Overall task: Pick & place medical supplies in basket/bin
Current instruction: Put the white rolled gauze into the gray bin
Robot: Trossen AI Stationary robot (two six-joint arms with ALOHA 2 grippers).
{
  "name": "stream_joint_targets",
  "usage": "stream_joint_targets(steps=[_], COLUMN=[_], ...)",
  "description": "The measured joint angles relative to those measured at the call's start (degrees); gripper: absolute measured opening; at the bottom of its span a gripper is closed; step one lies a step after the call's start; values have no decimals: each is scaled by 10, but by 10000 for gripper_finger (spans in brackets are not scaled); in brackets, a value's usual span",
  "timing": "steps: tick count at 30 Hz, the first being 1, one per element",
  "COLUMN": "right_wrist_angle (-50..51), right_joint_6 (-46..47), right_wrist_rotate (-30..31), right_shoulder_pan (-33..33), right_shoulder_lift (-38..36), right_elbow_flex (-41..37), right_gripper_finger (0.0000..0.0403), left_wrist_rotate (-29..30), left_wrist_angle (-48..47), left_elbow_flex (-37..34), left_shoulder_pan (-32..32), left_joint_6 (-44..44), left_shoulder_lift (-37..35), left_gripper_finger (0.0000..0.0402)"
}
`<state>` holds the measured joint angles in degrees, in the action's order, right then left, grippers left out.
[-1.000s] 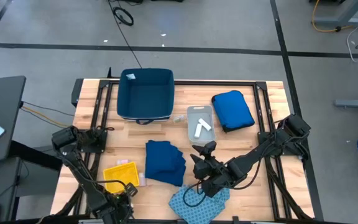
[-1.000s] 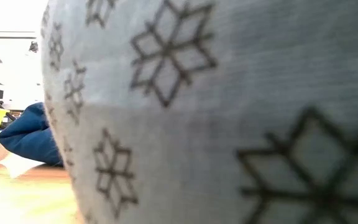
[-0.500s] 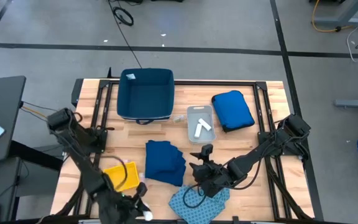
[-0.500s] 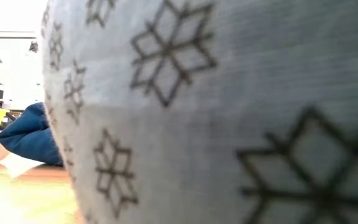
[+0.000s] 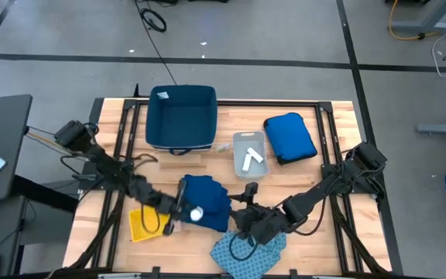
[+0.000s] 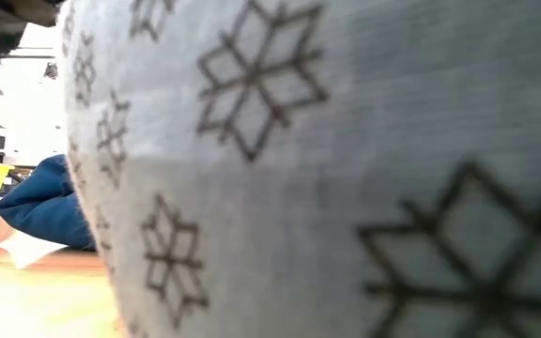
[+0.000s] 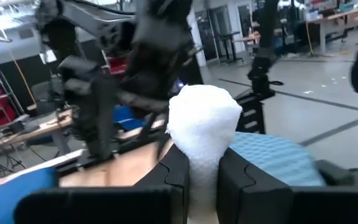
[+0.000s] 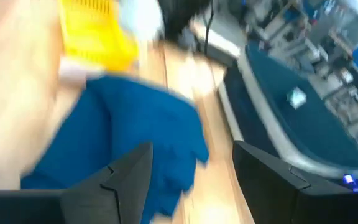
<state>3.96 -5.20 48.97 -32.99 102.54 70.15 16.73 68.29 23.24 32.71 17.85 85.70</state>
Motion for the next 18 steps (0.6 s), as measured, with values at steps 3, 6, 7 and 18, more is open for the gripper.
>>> stream_joint_targets(steps=[3,6,7,18], right_wrist_angle=[-92,-174,-195,-472], right_joint_6=[-59,-98,-106,-130], right_wrist_rotate=[-28,-76,-92,-230], right_shoulder_pan=[15,37,46,153], right_shoulder_lift=[0,0,0,-80], right_elbow_flex=[0,0,0,-192], right_gripper_finger=[231,231,231,231], left_wrist_rotate=[-56,-106,-124,-241], left_wrist_angle=[19,21,24,112], left_elbow_flex=[-23,-32,-34,-89], left_shoulder_pan=[-61,-117,-133,-268], left_joint_6=[1,3,5,-3], left_shoulder_lift=[-6,-10,-11,-45], left_gripper_finger=[40,40,40,40])
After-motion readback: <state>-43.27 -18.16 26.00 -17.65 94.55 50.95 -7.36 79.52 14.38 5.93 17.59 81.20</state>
